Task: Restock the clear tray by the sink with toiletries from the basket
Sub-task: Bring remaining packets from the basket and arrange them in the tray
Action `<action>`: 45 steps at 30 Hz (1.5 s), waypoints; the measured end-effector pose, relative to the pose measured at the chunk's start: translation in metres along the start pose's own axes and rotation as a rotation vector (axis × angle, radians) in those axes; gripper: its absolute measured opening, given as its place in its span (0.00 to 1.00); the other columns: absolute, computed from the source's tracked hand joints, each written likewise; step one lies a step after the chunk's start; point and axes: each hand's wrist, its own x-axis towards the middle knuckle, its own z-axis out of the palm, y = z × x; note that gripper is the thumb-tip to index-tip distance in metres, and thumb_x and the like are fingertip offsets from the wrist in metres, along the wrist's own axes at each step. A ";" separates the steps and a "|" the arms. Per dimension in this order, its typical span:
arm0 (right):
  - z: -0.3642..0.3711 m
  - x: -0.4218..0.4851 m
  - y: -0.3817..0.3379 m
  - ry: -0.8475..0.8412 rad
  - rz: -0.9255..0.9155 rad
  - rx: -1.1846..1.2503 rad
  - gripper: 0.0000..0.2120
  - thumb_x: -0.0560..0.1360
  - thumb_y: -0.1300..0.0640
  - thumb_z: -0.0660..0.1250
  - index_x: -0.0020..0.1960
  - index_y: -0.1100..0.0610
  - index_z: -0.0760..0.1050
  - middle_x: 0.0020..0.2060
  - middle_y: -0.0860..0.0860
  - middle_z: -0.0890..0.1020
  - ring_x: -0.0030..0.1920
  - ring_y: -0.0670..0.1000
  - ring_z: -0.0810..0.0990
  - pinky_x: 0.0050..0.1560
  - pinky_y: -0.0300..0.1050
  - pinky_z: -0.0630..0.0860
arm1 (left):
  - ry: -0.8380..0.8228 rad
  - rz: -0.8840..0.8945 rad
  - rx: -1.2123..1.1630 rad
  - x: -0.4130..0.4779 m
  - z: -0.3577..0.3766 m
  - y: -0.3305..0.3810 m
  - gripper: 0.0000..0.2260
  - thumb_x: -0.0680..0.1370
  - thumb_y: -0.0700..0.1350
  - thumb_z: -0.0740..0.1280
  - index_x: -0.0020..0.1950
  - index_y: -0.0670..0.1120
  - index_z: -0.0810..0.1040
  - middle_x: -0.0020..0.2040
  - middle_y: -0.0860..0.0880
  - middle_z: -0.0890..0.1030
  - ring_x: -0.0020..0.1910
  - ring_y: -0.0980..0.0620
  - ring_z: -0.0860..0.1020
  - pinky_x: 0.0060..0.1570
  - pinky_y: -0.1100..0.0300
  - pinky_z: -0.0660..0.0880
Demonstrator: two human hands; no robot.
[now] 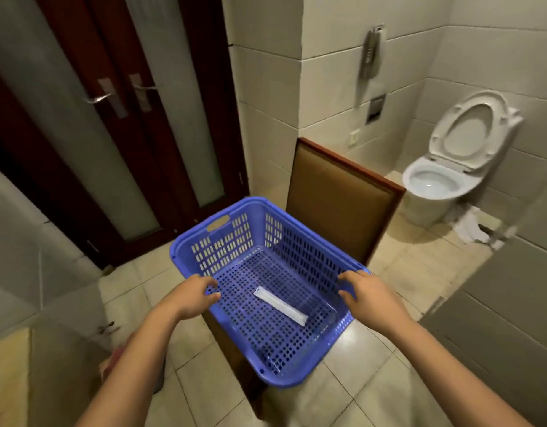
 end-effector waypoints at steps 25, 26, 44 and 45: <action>0.287 0.230 0.028 -0.733 0.051 -0.262 0.17 0.79 0.56 0.58 0.66 0.61 0.66 0.62 0.59 0.73 0.61 0.62 0.73 0.57 0.54 0.72 | -0.620 -0.090 -0.034 0.266 0.241 0.031 0.19 0.81 0.48 0.58 0.72 0.45 0.66 0.65 0.41 0.72 0.58 0.40 0.75 0.55 0.50 0.74; 0.299 0.237 0.030 -0.755 0.077 -0.278 0.18 0.79 0.55 0.59 0.67 0.61 0.66 0.63 0.59 0.73 0.62 0.61 0.72 0.58 0.54 0.71 | -0.638 -0.097 -0.014 0.277 0.252 0.032 0.18 0.81 0.47 0.58 0.71 0.44 0.67 0.65 0.42 0.72 0.58 0.40 0.75 0.54 0.51 0.74; 0.381 0.279 0.032 -0.721 0.253 -0.100 0.20 0.78 0.57 0.62 0.66 0.61 0.62 0.61 0.60 0.73 0.60 0.61 0.74 0.51 0.54 0.74 | -0.535 -0.339 -0.188 0.335 0.299 0.012 0.10 0.80 0.44 0.58 0.53 0.40 0.76 0.34 0.43 0.71 0.29 0.48 0.65 0.30 0.58 0.64; 0.381 0.278 0.031 -0.732 0.269 -0.078 0.18 0.78 0.58 0.62 0.66 0.61 0.63 0.59 0.60 0.74 0.57 0.61 0.76 0.48 0.52 0.74 | -0.536 -0.358 -0.218 0.335 0.299 0.010 0.09 0.81 0.44 0.58 0.50 0.41 0.75 0.32 0.45 0.67 0.28 0.49 0.62 0.28 0.59 0.61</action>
